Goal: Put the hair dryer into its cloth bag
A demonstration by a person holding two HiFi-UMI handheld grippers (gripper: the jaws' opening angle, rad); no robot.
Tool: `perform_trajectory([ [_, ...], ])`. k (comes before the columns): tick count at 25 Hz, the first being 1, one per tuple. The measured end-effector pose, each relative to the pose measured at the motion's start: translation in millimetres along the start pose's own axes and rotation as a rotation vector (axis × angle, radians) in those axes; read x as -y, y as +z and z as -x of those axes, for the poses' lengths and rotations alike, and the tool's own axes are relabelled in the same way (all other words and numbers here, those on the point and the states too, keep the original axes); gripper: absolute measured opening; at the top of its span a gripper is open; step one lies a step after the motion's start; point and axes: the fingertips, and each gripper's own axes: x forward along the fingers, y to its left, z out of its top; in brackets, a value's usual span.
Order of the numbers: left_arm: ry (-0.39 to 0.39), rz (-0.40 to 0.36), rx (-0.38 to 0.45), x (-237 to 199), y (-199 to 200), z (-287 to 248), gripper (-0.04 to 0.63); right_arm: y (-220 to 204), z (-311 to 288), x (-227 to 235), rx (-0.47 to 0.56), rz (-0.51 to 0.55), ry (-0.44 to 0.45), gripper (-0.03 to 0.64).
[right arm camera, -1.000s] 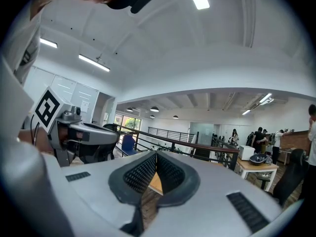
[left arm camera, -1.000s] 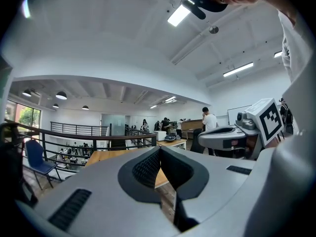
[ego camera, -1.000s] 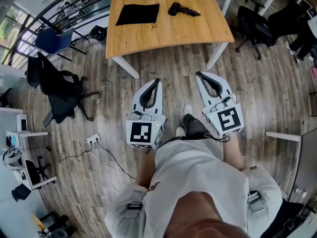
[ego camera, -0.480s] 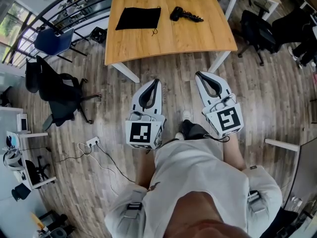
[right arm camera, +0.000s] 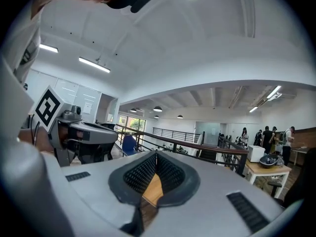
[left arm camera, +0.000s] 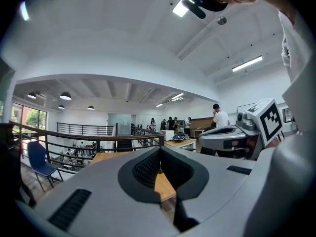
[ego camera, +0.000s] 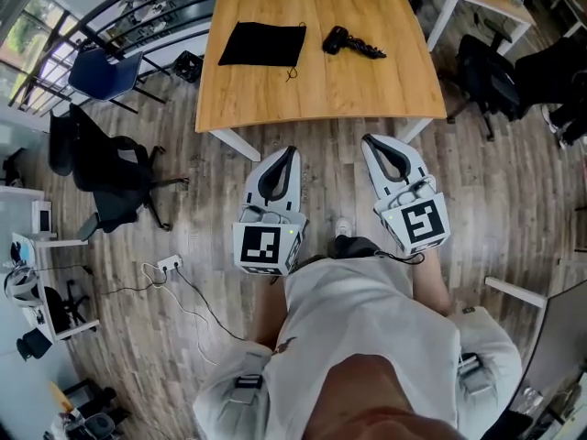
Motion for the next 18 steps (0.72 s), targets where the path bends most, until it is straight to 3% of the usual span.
perform_trajectory([
  [18,0.042,-0.004,-0.002,-11,8,-68,0.02,-6,-43,57,0.001,0.002,0.049,0.021],
])
